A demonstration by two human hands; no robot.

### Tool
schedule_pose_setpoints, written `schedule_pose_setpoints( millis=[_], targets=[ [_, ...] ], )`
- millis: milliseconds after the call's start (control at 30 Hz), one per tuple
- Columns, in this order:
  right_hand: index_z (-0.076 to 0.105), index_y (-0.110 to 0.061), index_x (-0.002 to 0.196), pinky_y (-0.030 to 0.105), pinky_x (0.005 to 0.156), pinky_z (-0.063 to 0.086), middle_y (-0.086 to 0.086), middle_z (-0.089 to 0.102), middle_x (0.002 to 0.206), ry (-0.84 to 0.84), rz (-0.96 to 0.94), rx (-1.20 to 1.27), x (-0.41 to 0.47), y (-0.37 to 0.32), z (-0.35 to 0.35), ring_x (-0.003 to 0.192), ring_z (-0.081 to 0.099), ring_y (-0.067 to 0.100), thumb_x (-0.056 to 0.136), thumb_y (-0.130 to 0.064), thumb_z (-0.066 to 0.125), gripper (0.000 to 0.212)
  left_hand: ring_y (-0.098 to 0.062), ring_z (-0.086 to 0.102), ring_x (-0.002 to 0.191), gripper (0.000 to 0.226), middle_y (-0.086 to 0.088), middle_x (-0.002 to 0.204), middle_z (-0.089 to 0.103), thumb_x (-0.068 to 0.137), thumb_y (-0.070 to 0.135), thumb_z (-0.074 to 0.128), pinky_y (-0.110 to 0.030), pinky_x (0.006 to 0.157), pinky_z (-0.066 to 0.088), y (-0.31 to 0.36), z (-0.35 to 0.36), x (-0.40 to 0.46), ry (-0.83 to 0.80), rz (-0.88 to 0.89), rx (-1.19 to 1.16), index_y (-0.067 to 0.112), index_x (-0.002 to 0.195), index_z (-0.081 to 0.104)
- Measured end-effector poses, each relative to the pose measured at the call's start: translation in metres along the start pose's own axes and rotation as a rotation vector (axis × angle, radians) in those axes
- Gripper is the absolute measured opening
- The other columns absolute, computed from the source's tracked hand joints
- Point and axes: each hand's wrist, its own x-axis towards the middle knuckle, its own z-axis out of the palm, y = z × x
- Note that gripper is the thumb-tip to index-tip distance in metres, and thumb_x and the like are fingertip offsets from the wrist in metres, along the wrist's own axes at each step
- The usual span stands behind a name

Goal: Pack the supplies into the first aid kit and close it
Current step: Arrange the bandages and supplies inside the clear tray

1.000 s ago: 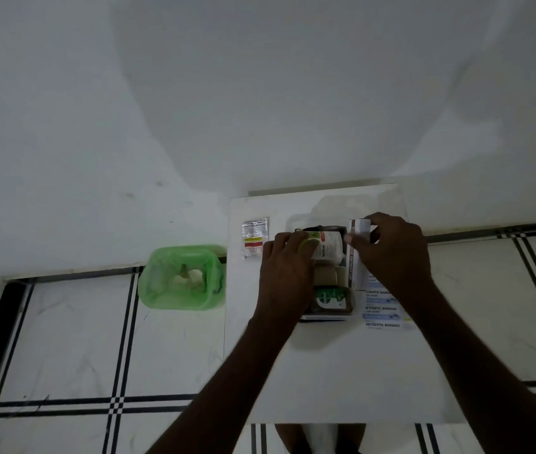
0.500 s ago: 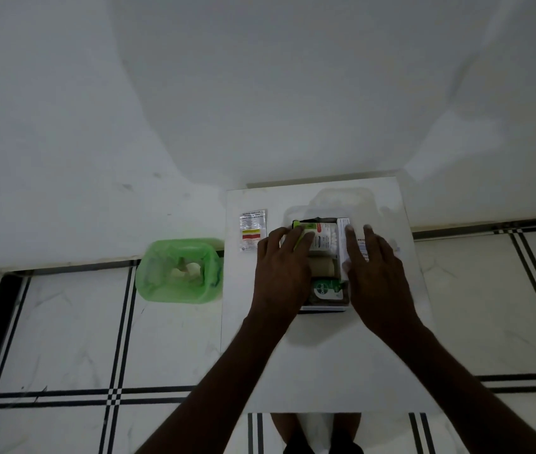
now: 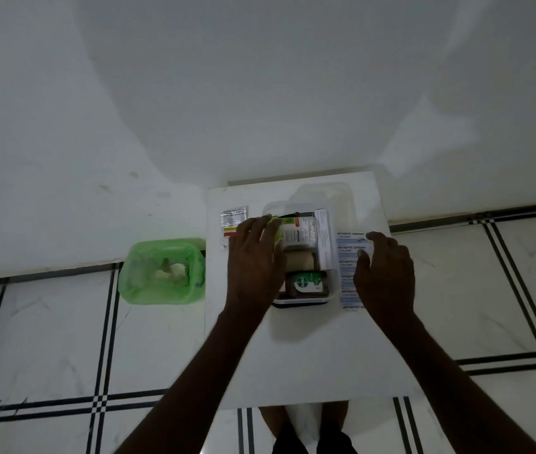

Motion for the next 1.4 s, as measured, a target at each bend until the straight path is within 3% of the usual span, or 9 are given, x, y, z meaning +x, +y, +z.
schedule_pose_setpoints(
  millis=[167, 333, 500, 733, 900, 1033, 1167, 1300, 1400],
  targets=[
    [0.036, -0.002, 0.135, 0.052, 0.087, 0.045, 0.024, 0.050, 0.122, -0.216, 0.240, -0.231, -0.003, 0.019, 0.023, 0.111, 0.050, 0.042, 0.070, -0.051, 0.076, 0.091, -0.036, 0.060, 0.102, 0.029, -0.017, 0.113, 0.066, 0.093, 0.017, 0.056, -0.038, 0.084, 0.045, -0.030, 0.008, 0.021, 0.075, -0.375, -0.076, 0.008, 0.119, 0.063],
    [0.034, -0.004, 0.136, 0.050, 0.086, 0.048, 0.024, 0.045, 0.125, -0.183, 0.264, -0.089, -0.001, 0.017, 0.037, 0.113, 0.048, 0.041, 0.062, -0.030, 0.087, 0.095, -0.044, 0.050, 0.114, 0.061, -0.026, 0.124, 0.053, 0.084, 0.035, 0.072, -0.049, 0.090, 0.046, -0.066, 0.035, 0.038, -0.269, -0.631, 0.120, 0.001, 0.128, 0.049],
    [0.039, 0.001, 0.132, 0.044, 0.090, 0.046, 0.026, 0.050, 0.121, -0.101, 0.306, 0.084, 0.003, 0.024, 0.042, 0.111, 0.050, 0.041, 0.056, -0.023, 0.091, 0.095, -0.045, 0.055, 0.113, 0.075, -0.025, 0.125, 0.051, 0.072, 0.020, 0.084, -0.048, 0.089, 0.049, -0.067, 0.046, 0.044, -0.199, -0.692, -0.005, 0.001, 0.132, 0.043],
    [0.059, 0.004, 0.108, 0.036, 0.078, 0.049, 0.023, 0.069, 0.105, 0.006, 0.367, 0.246, 0.008, 0.018, 0.025, 0.096, 0.066, 0.038, 0.073, -0.011, 0.079, 0.042, -0.028, 0.071, 0.083, 0.042, -0.010, 0.093, 0.074, 0.083, 0.005, 0.071, -0.027, 0.067, 0.045, -0.053, 0.005, 0.040, 0.173, -0.669, -0.274, 0.013, 0.122, 0.061],
    [0.070, -0.002, 0.101, 0.032, 0.078, 0.049, 0.019, 0.074, 0.097, 0.047, 0.279, 0.300, 0.017, 0.012, 0.008, 0.090, 0.069, 0.035, 0.080, -0.016, 0.073, 0.026, 0.008, 0.064, 0.062, 0.027, 0.005, 0.080, 0.070, 0.083, 0.005, 0.073, -0.007, 0.056, 0.048, -0.012, -0.042, 0.023, 0.212, -0.535, -0.466, 0.014, 0.108, 0.068],
    [0.069, -0.003, 0.107, 0.030, 0.075, 0.048, 0.019, 0.073, 0.098, 0.041, 0.230, 0.310, 0.022, 0.004, -0.008, 0.088, 0.069, 0.034, 0.084, -0.020, 0.070, 0.029, -0.003, 0.071, 0.073, 0.018, 0.006, 0.082, 0.076, 0.081, 0.006, 0.073, -0.019, 0.066, 0.056, 0.009, -0.045, 0.012, -0.130, -0.335, -0.486, 0.021, 0.092, 0.075],
    [0.068, -0.001, 0.104, 0.028, 0.071, 0.043, 0.019, 0.072, 0.097, 0.088, 0.199, 0.336, 0.023, -0.002, -0.028, 0.088, 0.067, 0.033, 0.087, -0.023, 0.067, 0.028, -0.016, 0.071, 0.090, 0.017, 0.003, 0.097, 0.078, 0.084, 0.014, 0.070, -0.030, 0.083, 0.057, 0.023, -0.027, 0.004, -0.374, -0.145, -0.239, 0.023, 0.097, 0.077],
    [0.069, -0.005, 0.103, 0.021, 0.063, 0.043, 0.008, 0.069, 0.090, 0.130, 0.159, 0.442, 0.023, -0.018, -0.059, 0.080, 0.064, 0.022, 0.087, -0.024, 0.068, 0.025, -0.027, 0.061, 0.092, 0.022, -0.003, 0.097, 0.074, 0.075, 0.013, 0.077, -0.039, 0.076, 0.055, 0.019, -0.015, -0.007, -0.249, -0.010, -0.056, 0.017, 0.097, 0.077],
    [0.069, -0.008, 0.103, 0.025, 0.067, 0.048, 0.003, 0.067, 0.089, 0.112, 0.133, 0.508, 0.021, -0.033, -0.072, 0.078, 0.062, 0.018, 0.086, -0.024, 0.069, 0.023, -0.022, 0.060, 0.090, 0.018, 0.000, 0.096, 0.071, 0.082, 0.019, 0.073, -0.037, 0.077, 0.052, 0.011, -0.014, -0.012, -0.134, -0.112, -0.157, 0.019, 0.099, 0.074]
  ],
)
